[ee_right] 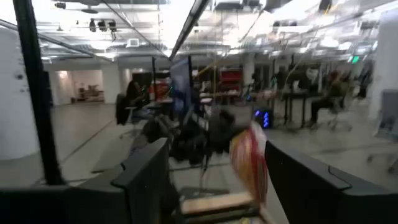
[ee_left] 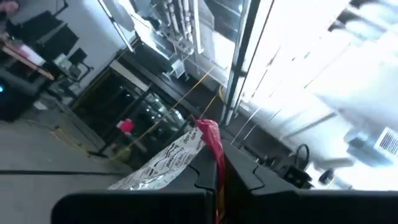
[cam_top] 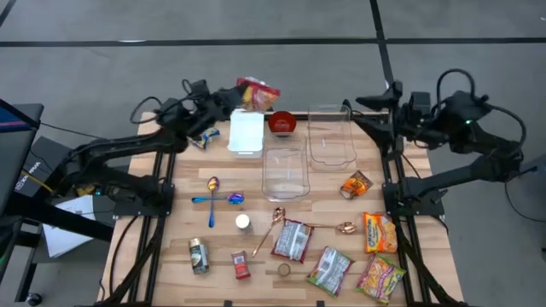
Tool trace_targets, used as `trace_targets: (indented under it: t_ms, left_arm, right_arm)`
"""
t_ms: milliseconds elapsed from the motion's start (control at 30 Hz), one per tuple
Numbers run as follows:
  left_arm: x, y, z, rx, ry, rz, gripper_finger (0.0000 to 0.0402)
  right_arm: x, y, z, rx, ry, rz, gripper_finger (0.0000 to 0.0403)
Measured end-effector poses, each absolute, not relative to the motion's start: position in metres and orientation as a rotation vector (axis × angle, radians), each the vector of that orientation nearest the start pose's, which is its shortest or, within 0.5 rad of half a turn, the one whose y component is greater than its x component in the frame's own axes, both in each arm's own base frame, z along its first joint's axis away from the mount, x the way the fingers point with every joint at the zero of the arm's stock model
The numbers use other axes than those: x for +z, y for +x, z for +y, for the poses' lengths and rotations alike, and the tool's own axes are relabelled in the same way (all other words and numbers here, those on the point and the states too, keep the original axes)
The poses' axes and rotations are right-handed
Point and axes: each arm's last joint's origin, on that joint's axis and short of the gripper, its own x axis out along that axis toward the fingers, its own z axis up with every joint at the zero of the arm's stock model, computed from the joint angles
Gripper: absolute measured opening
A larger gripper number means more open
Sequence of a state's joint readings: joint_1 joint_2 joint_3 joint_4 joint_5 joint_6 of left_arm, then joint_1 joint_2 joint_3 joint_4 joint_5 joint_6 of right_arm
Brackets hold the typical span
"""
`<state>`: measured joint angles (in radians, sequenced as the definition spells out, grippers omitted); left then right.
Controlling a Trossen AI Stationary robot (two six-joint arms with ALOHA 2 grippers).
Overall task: Pick & Place Food Item
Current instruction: Put the top red noodle pack into the right transparent bin
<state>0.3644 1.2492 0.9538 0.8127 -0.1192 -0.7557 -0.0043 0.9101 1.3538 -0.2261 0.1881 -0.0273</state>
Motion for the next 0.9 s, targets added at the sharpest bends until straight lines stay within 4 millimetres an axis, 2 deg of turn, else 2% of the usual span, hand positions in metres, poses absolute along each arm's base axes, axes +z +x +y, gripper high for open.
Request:
trace_targets:
  t_ms: [133,300,467,633,900]
  left_arm:
    - [0.387,0.274,0.101,0.202,-0.693,-0.713,0.0000]
    - [0.400,0.291,0.096,0.145,-0.695,-0.749,0.0000]
    - [0.407,0.297,0.092,0.122,-0.686,-0.753,0.0000]
    - [0.406,0.299,0.088,0.115,-0.704,-0.739,0.0000]
    - [0.406,0.301,0.084,0.108,-0.713,-0.730,0.0000]
  right_arm:
    - [0.493,0.171,-0.015,-0.297,-0.084,-0.155,0.0260]
    - [0.480,0.202,-0.035,-0.360,-0.089,-0.066,0.0260]
    - [0.475,0.220,-0.050,-0.329,-0.081,-0.073,0.0260]
    - [0.477,0.227,-0.057,-0.249,-0.071,-0.133,0.0260]
    - [0.466,0.251,-0.063,-0.166,-0.046,-0.112,0.0260]
